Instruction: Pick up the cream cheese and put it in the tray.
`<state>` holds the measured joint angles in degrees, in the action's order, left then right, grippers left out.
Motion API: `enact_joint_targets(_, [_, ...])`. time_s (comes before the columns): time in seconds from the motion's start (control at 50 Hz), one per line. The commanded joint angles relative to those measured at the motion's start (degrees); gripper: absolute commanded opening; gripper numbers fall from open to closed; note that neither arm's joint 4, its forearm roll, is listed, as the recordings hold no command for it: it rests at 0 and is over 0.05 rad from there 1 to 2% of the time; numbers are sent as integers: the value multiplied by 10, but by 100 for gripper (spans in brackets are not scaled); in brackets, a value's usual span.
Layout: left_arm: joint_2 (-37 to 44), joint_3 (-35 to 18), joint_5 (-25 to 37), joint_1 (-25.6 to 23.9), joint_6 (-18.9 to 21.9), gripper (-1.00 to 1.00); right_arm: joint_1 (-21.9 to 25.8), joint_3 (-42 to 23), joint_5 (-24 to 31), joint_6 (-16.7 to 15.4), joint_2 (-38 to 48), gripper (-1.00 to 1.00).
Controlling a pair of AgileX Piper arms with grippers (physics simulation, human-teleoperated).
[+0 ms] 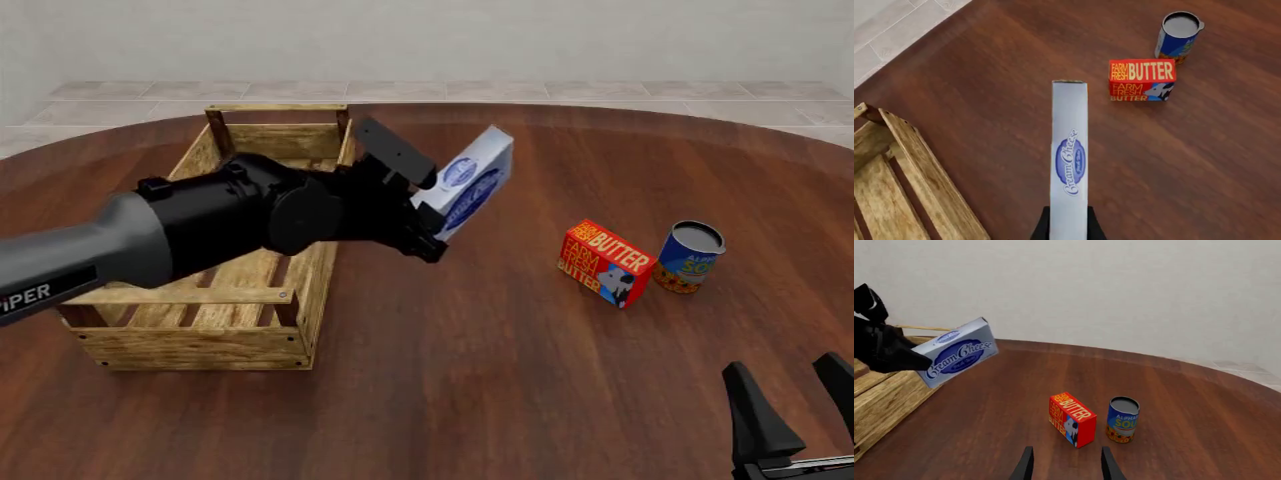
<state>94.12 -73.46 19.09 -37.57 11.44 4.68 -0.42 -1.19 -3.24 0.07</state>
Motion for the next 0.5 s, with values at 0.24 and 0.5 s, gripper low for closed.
enact_joint_targets(0.24, [-21,-10,-6,62,8,-100,2,0,1,-2,0,100])
enact_joint_targets(0.5, [-25,-11,0,88,13,-100,1,0,1,-1,0,100])
